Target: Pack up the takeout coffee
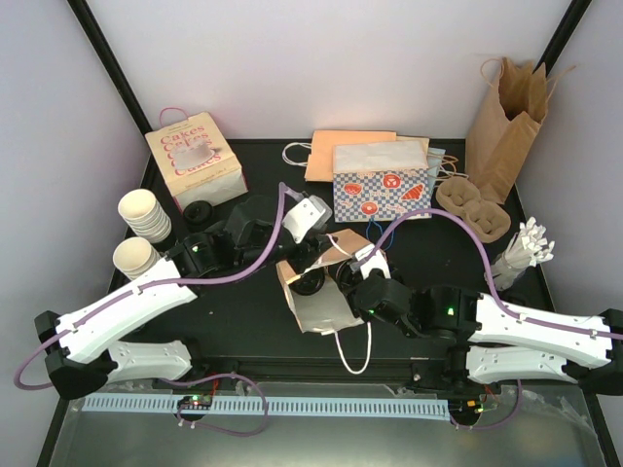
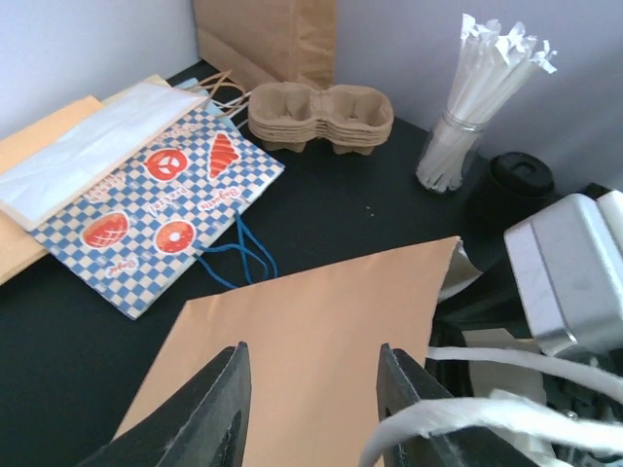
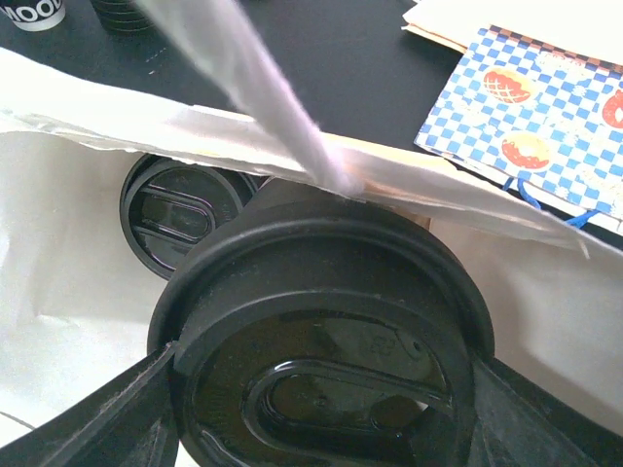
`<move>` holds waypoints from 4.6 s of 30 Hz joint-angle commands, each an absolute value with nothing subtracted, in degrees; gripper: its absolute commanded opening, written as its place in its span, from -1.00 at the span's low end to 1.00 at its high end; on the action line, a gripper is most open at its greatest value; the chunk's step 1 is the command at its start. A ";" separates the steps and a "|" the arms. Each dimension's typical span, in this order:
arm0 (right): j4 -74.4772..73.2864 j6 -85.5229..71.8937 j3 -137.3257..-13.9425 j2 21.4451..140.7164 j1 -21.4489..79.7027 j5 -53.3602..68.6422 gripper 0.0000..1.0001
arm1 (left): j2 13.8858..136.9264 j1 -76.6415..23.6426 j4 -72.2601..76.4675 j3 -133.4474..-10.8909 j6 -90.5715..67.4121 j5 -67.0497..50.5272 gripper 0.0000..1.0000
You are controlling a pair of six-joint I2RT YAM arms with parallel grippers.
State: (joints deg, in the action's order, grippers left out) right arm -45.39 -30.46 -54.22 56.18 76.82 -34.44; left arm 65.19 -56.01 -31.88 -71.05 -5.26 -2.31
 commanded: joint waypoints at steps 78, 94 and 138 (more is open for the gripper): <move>-59.67 -49.63 -66.86 75.99 82.71 -52.34 0.30 | 65.12 -55.01 -25.11 -70.46 -15.50 -9.75 -0.97; -51.83 -45.70 -60.69 75.61 80.07 -49.01 0.26 | 64.15 -54.94 -25.29 -70.57 -15.94 -6.84 -0.97; -45.82 -39.64 -54.36 74.51 67.75 -26.74 0.25 | 61.38 -54.93 -26.32 -68.91 -16.48 -10.73 -0.60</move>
State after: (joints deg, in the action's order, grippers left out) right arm -46.33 -37.69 -56.40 74.24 68.05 -28.36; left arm 63.46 -55.20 -26.52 -68.20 -15.31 -10.63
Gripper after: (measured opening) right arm 0.726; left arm 0.106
